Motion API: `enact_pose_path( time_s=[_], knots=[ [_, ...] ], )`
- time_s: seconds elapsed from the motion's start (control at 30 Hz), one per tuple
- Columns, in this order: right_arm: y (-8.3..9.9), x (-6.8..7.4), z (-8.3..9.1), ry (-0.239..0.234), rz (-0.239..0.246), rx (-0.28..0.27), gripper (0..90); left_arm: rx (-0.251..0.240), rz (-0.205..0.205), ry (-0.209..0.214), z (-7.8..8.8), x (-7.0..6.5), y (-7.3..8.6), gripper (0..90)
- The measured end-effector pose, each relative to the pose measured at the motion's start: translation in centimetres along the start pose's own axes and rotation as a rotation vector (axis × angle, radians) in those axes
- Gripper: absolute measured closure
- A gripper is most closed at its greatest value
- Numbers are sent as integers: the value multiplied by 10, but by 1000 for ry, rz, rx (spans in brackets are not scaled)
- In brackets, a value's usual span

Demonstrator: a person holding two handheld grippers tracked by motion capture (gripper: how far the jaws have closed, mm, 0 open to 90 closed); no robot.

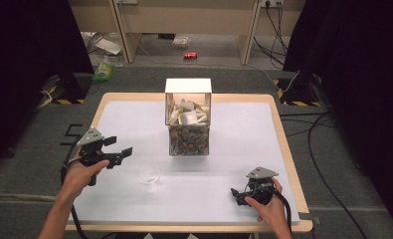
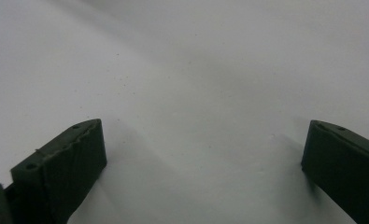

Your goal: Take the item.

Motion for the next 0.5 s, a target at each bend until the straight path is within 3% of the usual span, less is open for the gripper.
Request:
enact_pose_path(
  time_s=[0.17, 0.5],
  knots=[
    [0, 0, 0, -1, -1, 0, 5, -22, -11, 16, 1, -4, -11, 217],
    [0, 0, 0, 0, -1, 0, 4, -49, -54, 92, 0, -20, -39, 265]
  ],
)
Point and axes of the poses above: each handheld gripper's, and its own axes: z roughly backward along the jaws, y roughly out of its underside, x roughly to its left, the point moved 1 cm from there along -z, roughly forward along the jaws, and after that the axes turned 5 degrees about -z, right-handed, at the moved point
